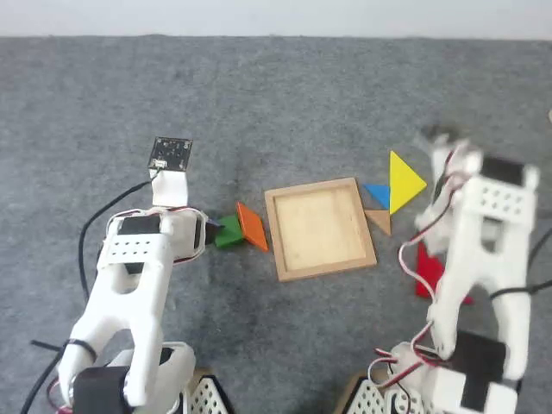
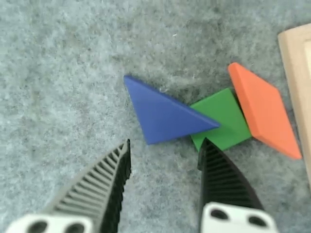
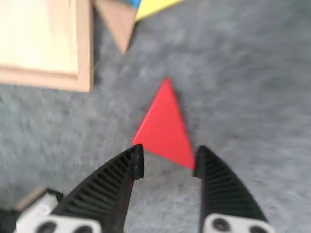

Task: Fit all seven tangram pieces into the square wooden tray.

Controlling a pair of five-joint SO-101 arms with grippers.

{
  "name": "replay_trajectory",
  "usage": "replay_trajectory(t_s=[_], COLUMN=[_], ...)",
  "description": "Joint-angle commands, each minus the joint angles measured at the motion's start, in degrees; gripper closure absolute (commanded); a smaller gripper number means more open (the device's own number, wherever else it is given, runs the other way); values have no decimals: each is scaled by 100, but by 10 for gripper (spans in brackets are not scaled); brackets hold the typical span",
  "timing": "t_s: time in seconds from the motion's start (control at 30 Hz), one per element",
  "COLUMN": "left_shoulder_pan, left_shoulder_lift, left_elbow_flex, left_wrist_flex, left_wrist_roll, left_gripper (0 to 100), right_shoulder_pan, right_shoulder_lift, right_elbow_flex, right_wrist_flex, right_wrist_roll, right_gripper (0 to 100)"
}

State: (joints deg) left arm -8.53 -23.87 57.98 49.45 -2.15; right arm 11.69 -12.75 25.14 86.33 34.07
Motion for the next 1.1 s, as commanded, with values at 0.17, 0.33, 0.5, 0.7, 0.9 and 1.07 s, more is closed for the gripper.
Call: replay_trajectory(t_s=[0.17, 0.33, 0.5, 0.7, 0.9, 1.07], left_shoulder_pan=[-9, -9, -9, -53, -492, -510], left_shoulder_lift=[-18, -18, -18, -18, -18, -9], left_elbow_flex=[-4, -4, -4, 4, -48, 4], left_wrist_flex=[-114, -114, -114, -114, -202, -378], left_wrist_roll=[35, 35, 35, 35, 35, 35], left_gripper=[778, 778, 778, 778, 778, 778], right_shoulder_pan=[101, 110, 110, 356, 1112, 1613], right_shoulder_lift=[-514, -497, 31, 1059, 1859, 2237], right_elbow_flex=[1987, 2224, 2189, 1785, 756, 123], right_wrist_flex=[-1103, -1429, -1710, -2211, -2237, -2246], right_wrist_roll=[809, 905, 1020, 993, 1011, 976], right_gripper=[772, 771, 770, 771, 771, 771])
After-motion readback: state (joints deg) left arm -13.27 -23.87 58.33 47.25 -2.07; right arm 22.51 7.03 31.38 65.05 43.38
